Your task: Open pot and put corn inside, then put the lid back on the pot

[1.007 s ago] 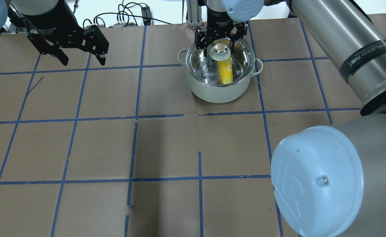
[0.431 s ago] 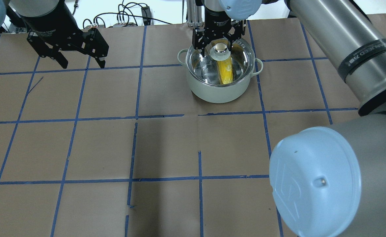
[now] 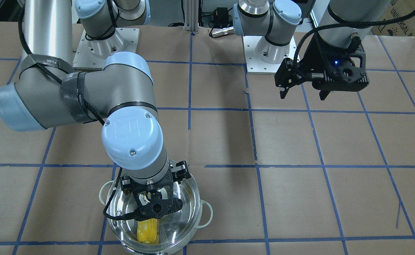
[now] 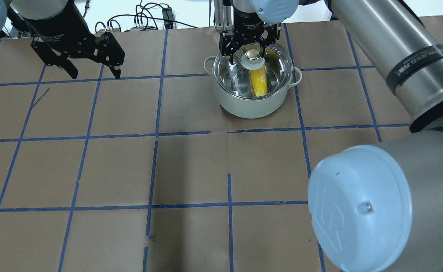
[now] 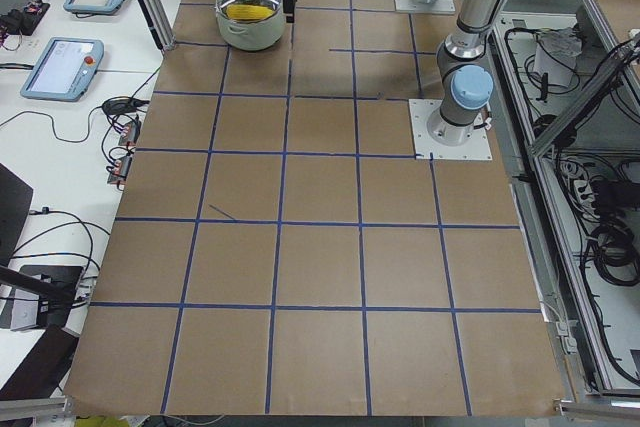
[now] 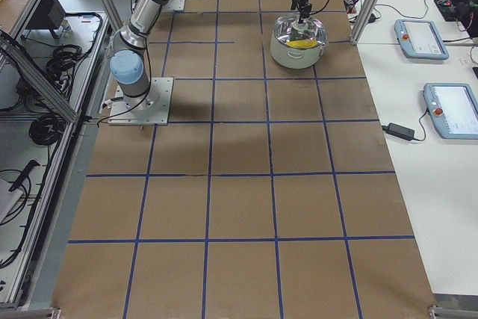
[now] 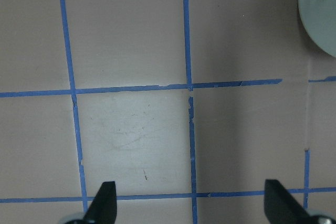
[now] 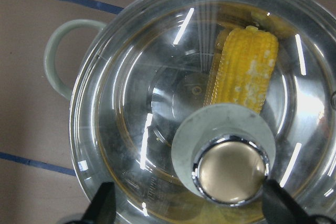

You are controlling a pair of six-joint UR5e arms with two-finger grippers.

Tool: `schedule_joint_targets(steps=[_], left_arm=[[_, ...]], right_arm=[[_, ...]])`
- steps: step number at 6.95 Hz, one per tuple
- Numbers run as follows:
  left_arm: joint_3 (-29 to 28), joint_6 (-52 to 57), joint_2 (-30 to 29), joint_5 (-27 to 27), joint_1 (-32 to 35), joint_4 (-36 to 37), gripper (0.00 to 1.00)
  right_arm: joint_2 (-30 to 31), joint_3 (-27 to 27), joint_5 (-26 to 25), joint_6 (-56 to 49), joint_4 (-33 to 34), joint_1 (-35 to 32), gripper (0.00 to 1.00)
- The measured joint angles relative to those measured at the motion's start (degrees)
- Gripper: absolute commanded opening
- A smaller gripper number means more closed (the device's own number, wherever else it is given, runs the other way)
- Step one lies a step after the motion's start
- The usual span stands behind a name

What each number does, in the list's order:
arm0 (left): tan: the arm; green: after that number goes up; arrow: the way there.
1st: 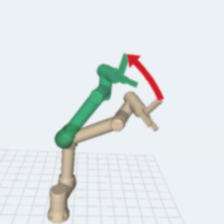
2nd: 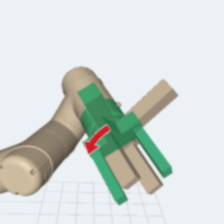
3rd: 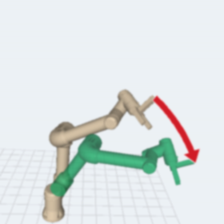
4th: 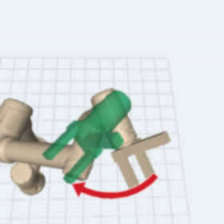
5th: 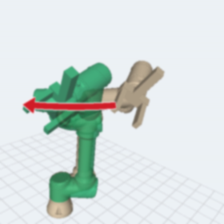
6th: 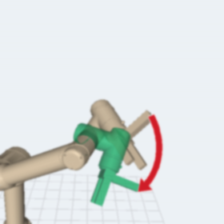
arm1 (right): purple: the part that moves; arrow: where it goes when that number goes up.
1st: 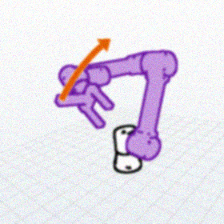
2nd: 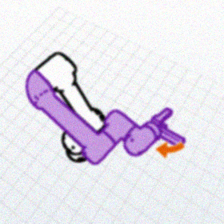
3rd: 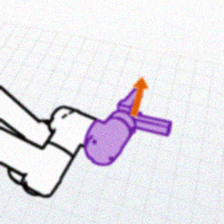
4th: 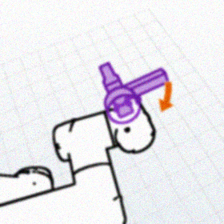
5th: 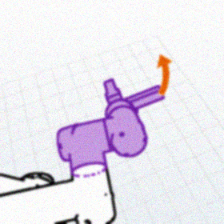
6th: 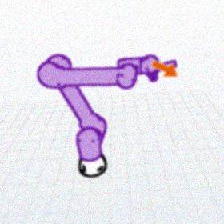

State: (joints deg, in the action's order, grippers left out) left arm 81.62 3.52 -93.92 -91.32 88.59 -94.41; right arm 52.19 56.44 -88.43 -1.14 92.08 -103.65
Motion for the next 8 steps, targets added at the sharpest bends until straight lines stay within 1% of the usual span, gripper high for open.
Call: schedule_joint_targets(steps=[4, 8], left_arm=[[0.03, 0.00, 0.01, 0.00, 0.00, 0.02, 1.00], [0.03, -0.06, 0.08, 0.14, -0.08, -0.58, 1.00]], right_arm=[[-0.11, 0.17, -0.49, -0.04, 3.03, 0.01, 0.97], [0.11, 1.04, -0.19, -0.12, 1.70, -1.04, 0.98]])
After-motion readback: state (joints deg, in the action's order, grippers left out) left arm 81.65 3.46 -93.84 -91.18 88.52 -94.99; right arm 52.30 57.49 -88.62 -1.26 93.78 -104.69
